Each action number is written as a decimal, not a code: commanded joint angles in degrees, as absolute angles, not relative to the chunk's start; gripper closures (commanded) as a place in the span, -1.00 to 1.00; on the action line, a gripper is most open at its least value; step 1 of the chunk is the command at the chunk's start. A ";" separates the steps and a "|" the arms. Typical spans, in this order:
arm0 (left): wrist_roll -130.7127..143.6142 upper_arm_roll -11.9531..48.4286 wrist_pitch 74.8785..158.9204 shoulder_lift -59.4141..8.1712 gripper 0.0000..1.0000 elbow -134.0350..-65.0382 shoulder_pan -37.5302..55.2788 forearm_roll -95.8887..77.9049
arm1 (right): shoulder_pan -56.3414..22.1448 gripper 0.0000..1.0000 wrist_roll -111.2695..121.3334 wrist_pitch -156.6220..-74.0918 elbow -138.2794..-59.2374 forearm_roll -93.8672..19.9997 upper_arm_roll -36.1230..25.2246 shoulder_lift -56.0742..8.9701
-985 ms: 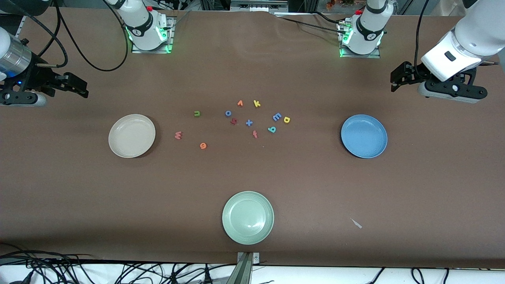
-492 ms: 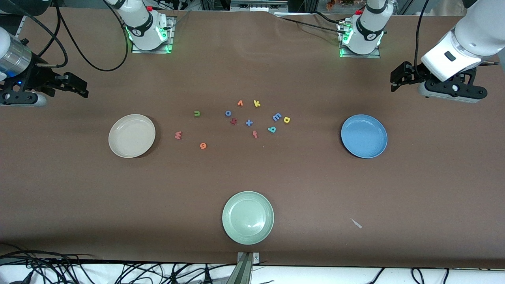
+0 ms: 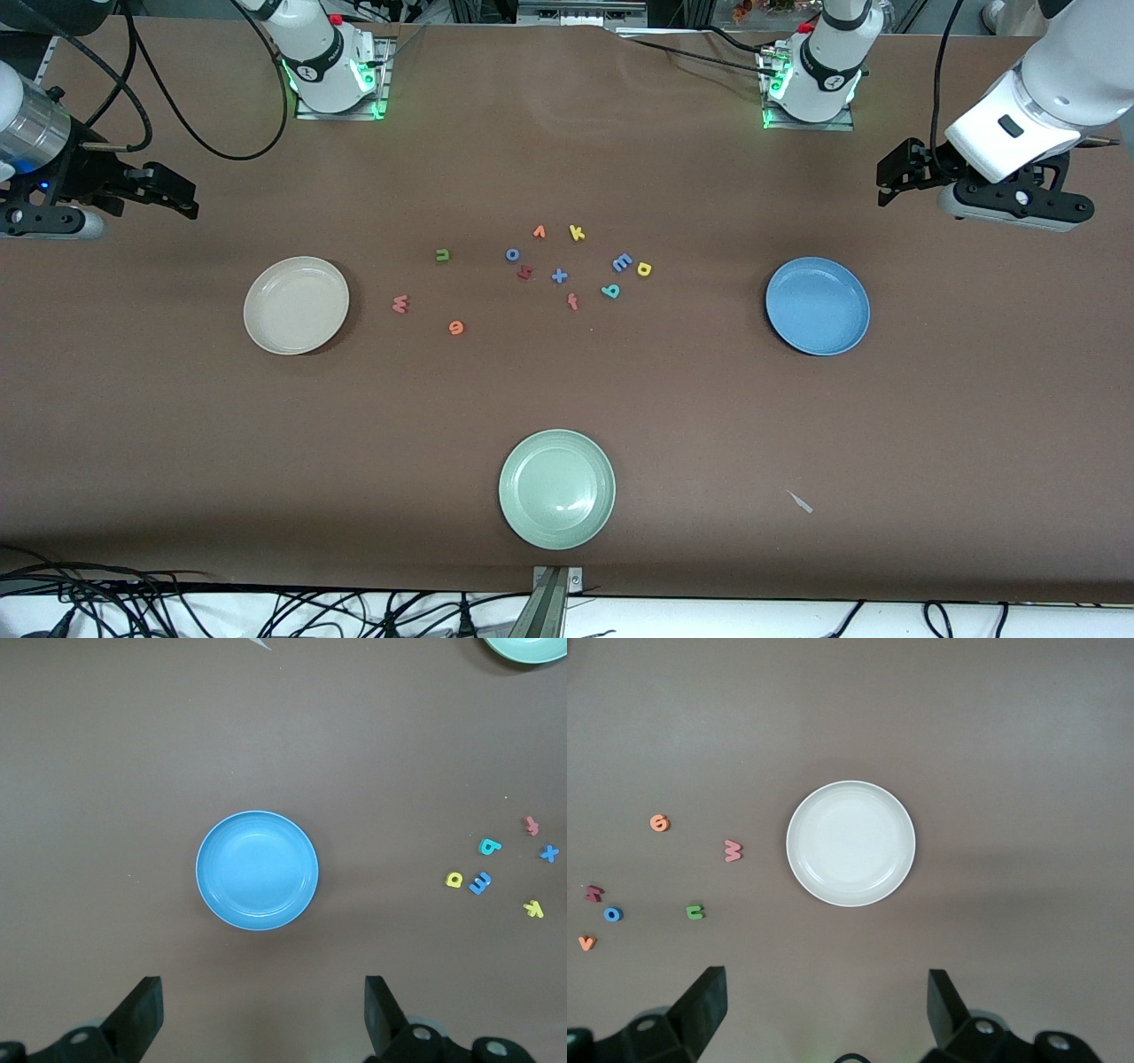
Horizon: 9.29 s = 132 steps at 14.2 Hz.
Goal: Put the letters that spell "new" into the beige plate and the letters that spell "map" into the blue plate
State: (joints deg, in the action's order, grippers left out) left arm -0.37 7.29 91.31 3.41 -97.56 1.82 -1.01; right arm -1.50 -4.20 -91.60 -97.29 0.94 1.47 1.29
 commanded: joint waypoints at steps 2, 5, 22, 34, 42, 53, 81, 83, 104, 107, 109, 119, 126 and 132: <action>-0.97 7.47 90.00 2.81 -1.00 -95.89 1.67 -1.76 | -1.05 -1.00 -3.96 -90.35 -96.77 0.61 1.58 1.58; -0.97 7.47 90.00 2.90 -1.00 -95.89 1.67 -1.76 | -1.06 -1.00 -4.13 -90.26 -96.77 0.53 1.58 1.58; -1.32 8.35 89.04 1.59 -1.00 -95.89 1.76 -1.76 | -1.14 -1.00 -4.31 -90.88 -96.77 0.79 1.58 1.41; 1.49 10.63 89.82 -17.20 -1.00 -87.64 8.07 -1.93 | -7.26 -1.00 -4.30 -95.80 -96.07 6.12 2.29 -8.34; 13.50 10.63 105.10 -32.50 -1.00 -85.96 19.32 -2.29 | -12.91 -1.00 -11.84 -111.07 -102.02 4.04 2.29 -16.70; 57.27 10.55 121.11 -42.45 -1.00 -87.36 29.18 -2.37 | -17.67 -1.00 -31.63 -143.14 -122.16 4.04 3.34 -21.70; 65.94 10.55 122.99 -36.31 0.92 -95.63 28.49 -1.58 | -17.31 1.00 -32.17 -131.27 -114.55 2.91 4.66 -24.79; 59.10 10.55 119.46 -34.29 0.92 -95.62 26.03 -1.58 | -17.23 1.00 -28.85 -126.75 -113.03 2.29 4.22 -23.21; 3.78 10.55 117.16 -29.53 0.44 -108.81 -0.88 12.57 | -17.58 -1.00 1.41 -123.58 -120.41 -2.63 -2.74 -15.56; 3.69 10.72 115.32 -28.83 -1.00 -107.23 -0.09 12.57 | -17.67 -1.00 1.41 -124.10 -120.50 -4.83 -0.19 -15.47; 4.04 14.13 109.37 -28.83 -1.00 -103.12 0.09 12.48 | -17.67 -1.00 -2.78 -124.36 -120.76 -4.75 2.10 -15.47; 4.48 25.05 110.20 -31.54 -1.00 -97.56 9.91 12.39 | -21.17 -1.00 -16.50 -133.06 -124.63 -3.52 9.14 -15.99; 4.48 25.05 125.75 -32.96 -1.00 -106.51 14.94 12.48 | -23.91 -1.00 -18.02 -146.86 -132.80 -1.32 8.96 -18.11; 4.57 24.96 131.83 -33.75 -1.00 -110.48 19.16 12.66 | -23.91 -1.00 -18.11 -148.09 -136.05 -1.32 8.79 -17.40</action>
